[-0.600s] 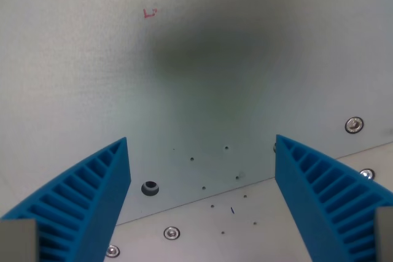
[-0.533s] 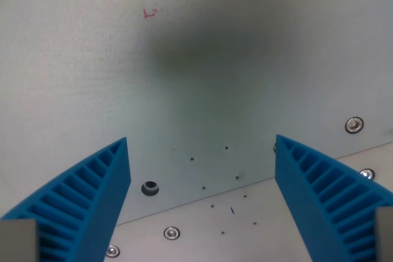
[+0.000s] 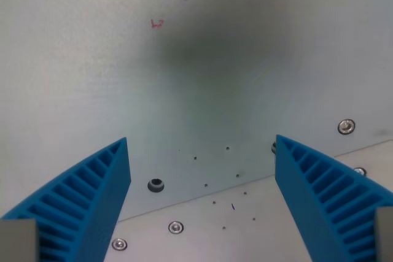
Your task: Move in gripper negative z
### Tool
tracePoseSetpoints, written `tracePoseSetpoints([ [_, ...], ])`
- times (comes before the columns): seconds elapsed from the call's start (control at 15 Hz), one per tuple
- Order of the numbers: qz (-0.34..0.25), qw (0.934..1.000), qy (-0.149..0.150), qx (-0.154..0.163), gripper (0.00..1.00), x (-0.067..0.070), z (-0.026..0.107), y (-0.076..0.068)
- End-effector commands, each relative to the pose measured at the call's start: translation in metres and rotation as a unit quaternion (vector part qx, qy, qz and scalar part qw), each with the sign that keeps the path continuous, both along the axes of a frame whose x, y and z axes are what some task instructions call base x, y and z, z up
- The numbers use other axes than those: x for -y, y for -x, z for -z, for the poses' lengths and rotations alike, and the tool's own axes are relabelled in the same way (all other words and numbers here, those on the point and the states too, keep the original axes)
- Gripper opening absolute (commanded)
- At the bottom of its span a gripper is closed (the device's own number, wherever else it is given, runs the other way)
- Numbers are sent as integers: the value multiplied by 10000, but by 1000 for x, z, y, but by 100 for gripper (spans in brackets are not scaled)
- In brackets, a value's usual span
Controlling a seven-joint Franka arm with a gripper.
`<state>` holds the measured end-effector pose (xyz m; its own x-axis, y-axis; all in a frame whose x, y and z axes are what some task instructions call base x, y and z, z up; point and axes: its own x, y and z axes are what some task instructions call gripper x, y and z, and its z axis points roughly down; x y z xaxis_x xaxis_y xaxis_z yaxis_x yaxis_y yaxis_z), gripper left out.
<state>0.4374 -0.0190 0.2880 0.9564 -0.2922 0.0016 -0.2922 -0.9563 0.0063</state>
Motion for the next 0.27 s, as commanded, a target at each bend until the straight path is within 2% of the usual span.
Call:
tracePoseSetpoints([
  [0.07, 0, 10000, -5, -48, 100, 0, -22, 7],
  [0.27, 0, 10000, -5, -48, 100, -1, -37, 6],
])
